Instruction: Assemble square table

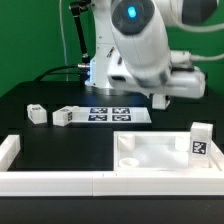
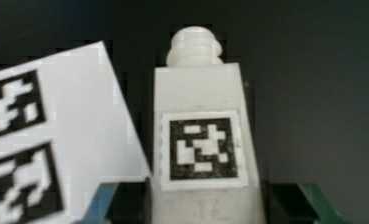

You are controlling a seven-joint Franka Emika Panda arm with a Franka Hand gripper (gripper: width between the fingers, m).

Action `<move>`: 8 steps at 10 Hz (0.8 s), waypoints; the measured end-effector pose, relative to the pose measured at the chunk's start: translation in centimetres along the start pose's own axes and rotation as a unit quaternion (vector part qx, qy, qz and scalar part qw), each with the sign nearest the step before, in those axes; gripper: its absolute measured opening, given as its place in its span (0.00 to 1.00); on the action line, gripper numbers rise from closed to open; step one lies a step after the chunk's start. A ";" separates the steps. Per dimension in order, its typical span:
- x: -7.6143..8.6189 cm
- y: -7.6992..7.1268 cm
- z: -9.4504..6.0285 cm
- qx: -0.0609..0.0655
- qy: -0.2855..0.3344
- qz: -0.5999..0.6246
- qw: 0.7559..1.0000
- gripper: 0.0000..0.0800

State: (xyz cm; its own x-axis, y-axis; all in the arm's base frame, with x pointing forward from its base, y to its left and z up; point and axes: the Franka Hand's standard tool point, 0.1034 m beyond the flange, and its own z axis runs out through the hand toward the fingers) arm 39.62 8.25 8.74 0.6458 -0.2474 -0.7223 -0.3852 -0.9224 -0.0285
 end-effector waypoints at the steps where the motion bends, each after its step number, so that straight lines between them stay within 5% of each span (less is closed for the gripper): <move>1: -1.0 0.1 -3.2 -0.001 0.006 -0.008 1.000 0.36; 2: -2.1 0.2 -5.0 0.000 0.010 -0.010 1.000 0.36; 6: -1.1 -0.3 -5.7 0.006 0.066 0.000 0.998 0.36; 8: 0.1 0.8 -10.7 0.000 0.135 -0.040 0.990 0.36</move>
Offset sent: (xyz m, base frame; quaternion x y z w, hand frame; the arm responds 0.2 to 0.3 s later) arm 0.0000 0.0000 0.0000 0.0000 0.0000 0.0000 1.0000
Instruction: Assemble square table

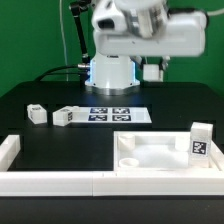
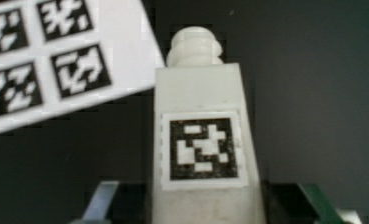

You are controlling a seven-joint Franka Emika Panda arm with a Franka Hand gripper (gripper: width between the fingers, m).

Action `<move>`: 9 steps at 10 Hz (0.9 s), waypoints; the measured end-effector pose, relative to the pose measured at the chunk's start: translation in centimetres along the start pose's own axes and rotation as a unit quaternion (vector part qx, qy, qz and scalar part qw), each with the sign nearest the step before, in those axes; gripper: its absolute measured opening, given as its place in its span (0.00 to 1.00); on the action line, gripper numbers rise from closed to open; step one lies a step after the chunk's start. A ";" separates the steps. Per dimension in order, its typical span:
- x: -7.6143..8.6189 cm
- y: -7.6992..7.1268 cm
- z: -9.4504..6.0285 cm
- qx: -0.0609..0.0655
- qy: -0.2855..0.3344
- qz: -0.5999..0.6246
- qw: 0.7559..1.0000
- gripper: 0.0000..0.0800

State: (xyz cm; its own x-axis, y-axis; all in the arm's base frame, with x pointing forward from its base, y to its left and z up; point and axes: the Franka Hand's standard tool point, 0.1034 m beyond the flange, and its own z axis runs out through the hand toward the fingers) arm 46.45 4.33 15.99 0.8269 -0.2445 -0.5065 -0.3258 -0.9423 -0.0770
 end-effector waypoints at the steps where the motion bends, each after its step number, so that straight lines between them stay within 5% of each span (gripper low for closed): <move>1: 1.2 0.6 -2.7 -0.002 0.040 -0.013 0.999 0.36; 2: 1.0 0.7 -4.6 -0.014 0.062 -0.022 0.998 0.36; 7: 2.4 -0.3 -4.3 0.016 0.255 -0.032 0.966 0.36; 9: 6.5 -0.3 -6.9 -0.002 0.338 -0.050 0.940 0.36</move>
Offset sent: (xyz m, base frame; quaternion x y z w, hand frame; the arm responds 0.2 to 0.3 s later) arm 0.0000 0.0000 0.0000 0.0000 0.1938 0.0000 0.9810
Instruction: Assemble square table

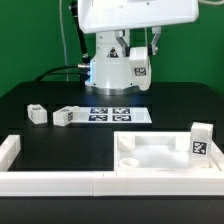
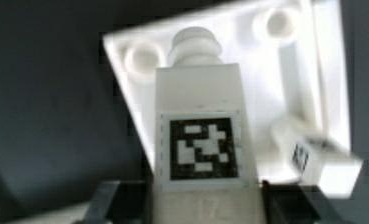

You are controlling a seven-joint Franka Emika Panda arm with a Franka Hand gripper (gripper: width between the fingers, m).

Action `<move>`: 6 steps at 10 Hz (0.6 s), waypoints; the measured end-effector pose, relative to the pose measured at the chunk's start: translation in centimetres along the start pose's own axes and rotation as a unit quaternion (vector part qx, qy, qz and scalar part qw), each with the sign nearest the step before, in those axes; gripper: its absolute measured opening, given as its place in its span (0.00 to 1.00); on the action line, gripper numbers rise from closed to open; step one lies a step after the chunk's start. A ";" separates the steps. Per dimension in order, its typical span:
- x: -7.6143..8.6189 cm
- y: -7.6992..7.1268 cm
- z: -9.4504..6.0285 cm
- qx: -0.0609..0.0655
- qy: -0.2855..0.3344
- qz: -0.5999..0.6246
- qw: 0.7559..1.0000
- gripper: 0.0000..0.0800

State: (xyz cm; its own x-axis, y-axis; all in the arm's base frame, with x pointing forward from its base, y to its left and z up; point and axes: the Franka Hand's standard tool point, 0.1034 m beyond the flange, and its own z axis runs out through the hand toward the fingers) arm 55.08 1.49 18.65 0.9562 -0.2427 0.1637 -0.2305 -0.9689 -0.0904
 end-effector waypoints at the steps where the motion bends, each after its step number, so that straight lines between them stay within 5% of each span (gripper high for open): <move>1: 3.0 -0.5 -0.3 -0.016 0.076 -0.033 0.996 0.36; 2: 3.6 -1.9 -0.8 -0.026 0.116 -0.057 0.991 0.36; 6: 3.0 -3.3 -0.1 0.021 0.230 -0.063 0.971 0.36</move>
Offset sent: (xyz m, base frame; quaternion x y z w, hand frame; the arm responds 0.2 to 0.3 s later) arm 0.0000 0.0000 0.0000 0.0000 0.1296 0.0000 0.9916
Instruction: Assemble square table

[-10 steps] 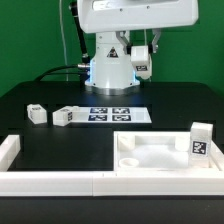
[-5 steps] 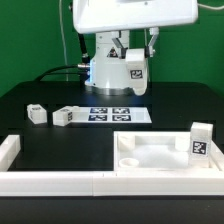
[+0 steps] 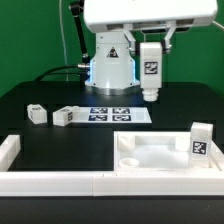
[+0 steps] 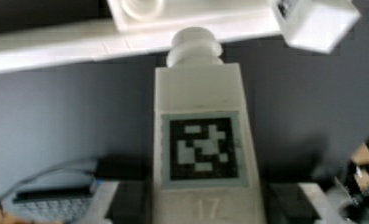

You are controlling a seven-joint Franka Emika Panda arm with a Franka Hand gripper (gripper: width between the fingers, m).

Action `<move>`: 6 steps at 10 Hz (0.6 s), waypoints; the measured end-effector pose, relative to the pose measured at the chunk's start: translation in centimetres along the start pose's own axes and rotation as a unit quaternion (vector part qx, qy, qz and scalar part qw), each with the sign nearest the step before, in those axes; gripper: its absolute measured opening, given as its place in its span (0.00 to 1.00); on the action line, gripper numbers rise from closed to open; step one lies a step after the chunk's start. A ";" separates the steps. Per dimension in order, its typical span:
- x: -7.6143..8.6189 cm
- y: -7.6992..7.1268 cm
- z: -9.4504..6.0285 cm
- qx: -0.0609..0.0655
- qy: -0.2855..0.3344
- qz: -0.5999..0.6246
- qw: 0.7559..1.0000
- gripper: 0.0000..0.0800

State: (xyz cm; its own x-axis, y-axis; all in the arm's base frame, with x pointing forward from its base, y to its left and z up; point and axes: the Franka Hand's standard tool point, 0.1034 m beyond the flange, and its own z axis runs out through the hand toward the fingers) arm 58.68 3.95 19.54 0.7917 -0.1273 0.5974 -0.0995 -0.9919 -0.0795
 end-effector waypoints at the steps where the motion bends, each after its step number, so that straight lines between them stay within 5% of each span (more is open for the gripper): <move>1: -0.3 0.4 0.3 -0.004 -0.001 -0.002 1.000 0.36; 6: -0.3 4.1 6.7 -0.037 0.014 -0.046 0.998 0.36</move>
Offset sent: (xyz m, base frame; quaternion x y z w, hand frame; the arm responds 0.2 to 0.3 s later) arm 0.0502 -0.0236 -0.0422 -0.0093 0.0469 -0.0244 0.9986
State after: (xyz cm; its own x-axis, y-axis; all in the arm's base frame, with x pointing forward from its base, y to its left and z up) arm 62.08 -0.11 13.71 0.7824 -0.0344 0.6218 -0.0717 -0.9968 0.0350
